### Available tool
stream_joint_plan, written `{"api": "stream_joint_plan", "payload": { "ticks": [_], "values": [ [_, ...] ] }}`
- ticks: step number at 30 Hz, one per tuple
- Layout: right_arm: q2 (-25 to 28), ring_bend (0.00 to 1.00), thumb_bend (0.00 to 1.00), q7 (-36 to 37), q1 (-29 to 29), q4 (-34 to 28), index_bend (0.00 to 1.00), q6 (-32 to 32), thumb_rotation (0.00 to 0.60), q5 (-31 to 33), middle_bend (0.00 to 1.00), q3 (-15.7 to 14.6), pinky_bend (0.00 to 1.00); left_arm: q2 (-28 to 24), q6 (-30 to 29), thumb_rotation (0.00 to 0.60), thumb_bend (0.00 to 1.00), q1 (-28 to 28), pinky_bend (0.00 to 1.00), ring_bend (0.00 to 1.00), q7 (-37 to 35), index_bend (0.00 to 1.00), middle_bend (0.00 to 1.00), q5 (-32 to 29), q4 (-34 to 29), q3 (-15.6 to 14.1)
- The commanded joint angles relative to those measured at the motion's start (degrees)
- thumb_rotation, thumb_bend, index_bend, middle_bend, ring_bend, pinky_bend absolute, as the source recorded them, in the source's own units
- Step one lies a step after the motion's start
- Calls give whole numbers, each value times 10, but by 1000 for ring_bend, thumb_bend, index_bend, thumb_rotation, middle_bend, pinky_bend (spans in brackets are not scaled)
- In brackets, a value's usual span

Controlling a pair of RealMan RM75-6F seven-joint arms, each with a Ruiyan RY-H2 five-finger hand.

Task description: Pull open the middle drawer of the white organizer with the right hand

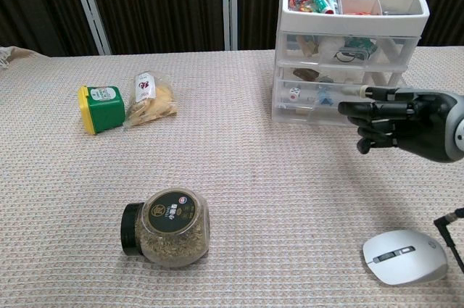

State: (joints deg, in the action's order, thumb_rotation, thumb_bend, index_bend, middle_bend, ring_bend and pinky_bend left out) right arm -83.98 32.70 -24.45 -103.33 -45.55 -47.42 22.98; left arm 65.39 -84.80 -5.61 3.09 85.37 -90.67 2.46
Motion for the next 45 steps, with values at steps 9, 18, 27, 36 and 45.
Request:
{"api": "stream_joint_plan", "payload": {
  "ticks": [9,18,27,36,45],
  "values": [
    [-5,832,293,-210,9,-9,182,-177,600,-81,780,-38,659,0,-1,600,288,0,0,0,1,0,0,0,0,0],
    [-20,829,292,-344,-17,41,233,-216,600,-55,779,-52,660,0,0,600,288,0,0,0,2,0,0,-1,-1,0],
    [-43,826,292,-379,-30,81,222,-218,600,-34,780,-49,660,0,0,600,288,0,0,0,1,0,0,-1,-1,0],
    [-56,827,294,-385,-39,106,287,-202,600,-6,783,-42,661,0,0,600,288,0,0,0,1,0,0,-1,-1,0],
    [-50,830,301,-374,-28,99,414,-207,600,-25,790,-52,663,0,0,600,288,0,0,0,2,0,0,-1,-1,1]
  ]
}}
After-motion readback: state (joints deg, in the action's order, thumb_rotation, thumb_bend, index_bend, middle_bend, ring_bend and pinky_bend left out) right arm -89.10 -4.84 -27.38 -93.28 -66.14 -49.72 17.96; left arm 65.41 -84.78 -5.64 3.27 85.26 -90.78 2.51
